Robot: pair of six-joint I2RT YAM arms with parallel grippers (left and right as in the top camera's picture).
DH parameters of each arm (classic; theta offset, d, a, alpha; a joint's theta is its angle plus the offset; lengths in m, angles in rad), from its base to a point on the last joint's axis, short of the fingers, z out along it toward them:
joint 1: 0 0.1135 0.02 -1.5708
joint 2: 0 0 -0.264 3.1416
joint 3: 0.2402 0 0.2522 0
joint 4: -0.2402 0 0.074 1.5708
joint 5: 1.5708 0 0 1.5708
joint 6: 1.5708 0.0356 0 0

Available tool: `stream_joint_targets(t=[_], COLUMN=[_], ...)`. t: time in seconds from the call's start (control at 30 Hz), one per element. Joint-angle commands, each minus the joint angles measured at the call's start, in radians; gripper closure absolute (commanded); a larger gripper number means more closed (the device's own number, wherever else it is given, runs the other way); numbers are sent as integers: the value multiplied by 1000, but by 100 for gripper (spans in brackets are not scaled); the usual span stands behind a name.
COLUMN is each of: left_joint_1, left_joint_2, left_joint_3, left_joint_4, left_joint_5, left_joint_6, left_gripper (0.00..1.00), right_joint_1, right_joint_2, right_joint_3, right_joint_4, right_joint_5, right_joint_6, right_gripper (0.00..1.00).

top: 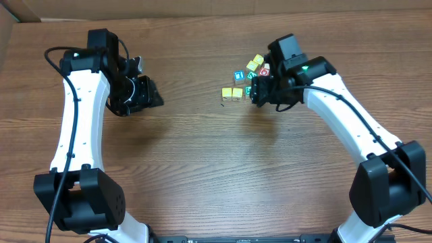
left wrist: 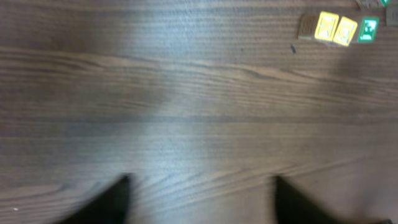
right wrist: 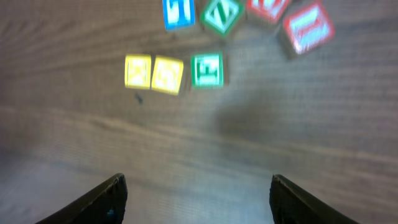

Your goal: Flip 4 blocks

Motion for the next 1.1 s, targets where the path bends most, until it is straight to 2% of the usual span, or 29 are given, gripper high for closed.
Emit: stream_joint_targets(t=[0.0,0.2,0.37,0.73,1.07], left_joint_1=[-22,-47,-46,-46,-46], left_joint_2=[3,3,3,3,3], left_joint_3=[19,18,18,18,18], left_joint_4=[23,35,35,35,35], left_joint_5=[-43,-43,-43,-43,-43], left_joint_6=[-31,-31,-31,-31,-31], left_gripper=[0,0,0,0,0], right_joint_1=[19,24,24,24,24], right_joint_2=[25,72,137,238,243], right_joint_3=[23,23,23,23,17], right_joint_4=[45,128,170,300,333], right_joint_5=[116,119,137,132,107], right_joint_6=[63,81,67,50,49], right_gripper=[26,26,23,24,49])
